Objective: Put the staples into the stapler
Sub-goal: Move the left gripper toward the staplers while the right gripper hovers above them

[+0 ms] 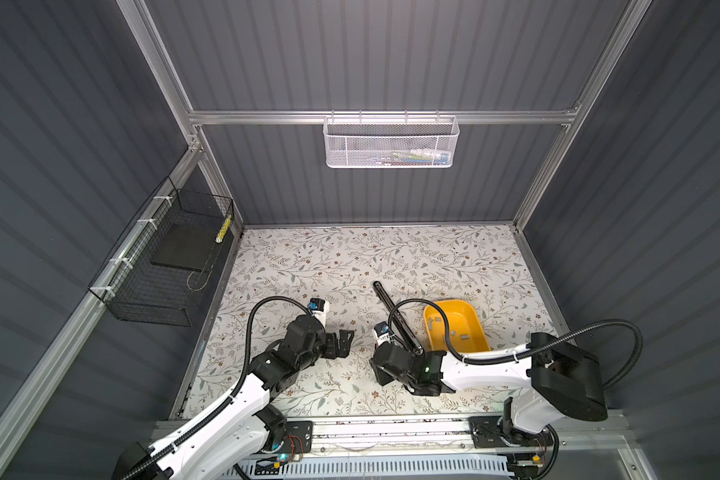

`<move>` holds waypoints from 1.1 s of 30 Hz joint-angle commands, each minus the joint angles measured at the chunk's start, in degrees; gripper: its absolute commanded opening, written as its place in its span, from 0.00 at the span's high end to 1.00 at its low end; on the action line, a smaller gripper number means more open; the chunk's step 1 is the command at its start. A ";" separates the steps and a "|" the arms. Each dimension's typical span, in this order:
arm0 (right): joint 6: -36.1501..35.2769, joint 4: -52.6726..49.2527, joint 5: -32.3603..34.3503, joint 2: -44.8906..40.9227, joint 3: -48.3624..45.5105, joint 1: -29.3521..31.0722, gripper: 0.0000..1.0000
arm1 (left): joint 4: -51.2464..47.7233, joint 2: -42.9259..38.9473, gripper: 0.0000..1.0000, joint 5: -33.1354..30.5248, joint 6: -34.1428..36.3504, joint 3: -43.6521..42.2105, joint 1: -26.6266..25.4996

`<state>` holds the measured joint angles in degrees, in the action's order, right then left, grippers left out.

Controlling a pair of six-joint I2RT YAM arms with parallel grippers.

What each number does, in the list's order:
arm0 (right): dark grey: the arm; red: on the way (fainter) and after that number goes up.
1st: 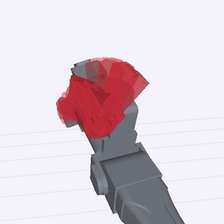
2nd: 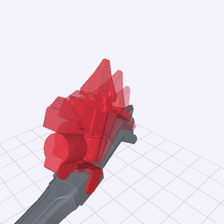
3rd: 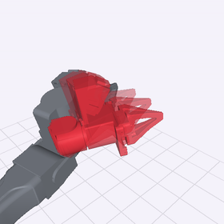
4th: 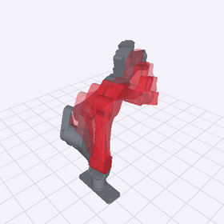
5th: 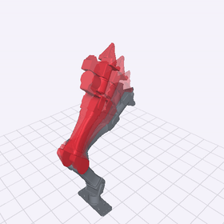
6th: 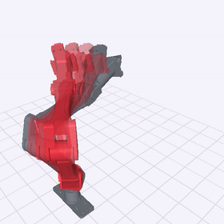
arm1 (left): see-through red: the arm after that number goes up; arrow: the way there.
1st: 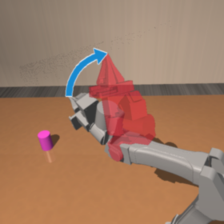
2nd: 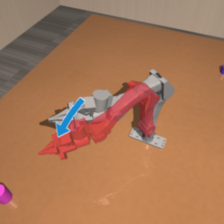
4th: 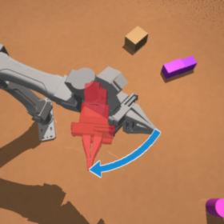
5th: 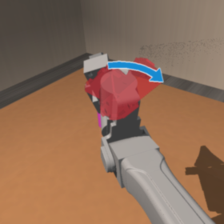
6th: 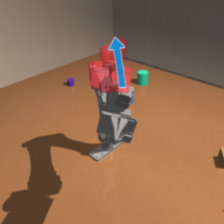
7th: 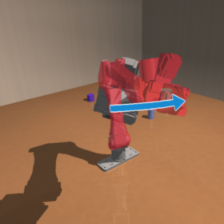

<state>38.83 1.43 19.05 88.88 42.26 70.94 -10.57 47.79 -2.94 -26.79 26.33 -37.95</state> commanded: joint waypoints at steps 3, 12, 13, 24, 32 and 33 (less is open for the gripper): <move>-0.42 -0.63 1.78 -1.40 -1.50 0.93 0.43 | 6.03 2.68 0.00 3.00 0.28 2.02 -0.28; 2.99 -2.21 2.91 6.12 1.20 2.45 0.40 | 12.54 8.44 0.00 9.18 -0.58 2.12 2.39; 3.22 -2.62 3.11 6.96 1.60 2.45 0.40 | 12.95 9.05 0.00 10.71 -0.83 2.21 3.45; -1.79 0.69 5.96 8.62 -0.47 6.42 0.73 | 17.44 12.23 0.04 20.53 -0.88 0.85 8.60; -6.10 14.92 4.33 10.97 -6.99 7.42 0.80 | 19.62 12.82 0.13 25.43 -1.63 -2.08 8.95; -6.13 15.77 3.83 11.35 -7.14 7.37 0.81 | 19.77 12.83 0.16 26.07 -1.63 -2.59 8.96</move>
<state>34.46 14.79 26.79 96.84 36.88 77.91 7.94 60.20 19.29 -28.27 25.34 -29.52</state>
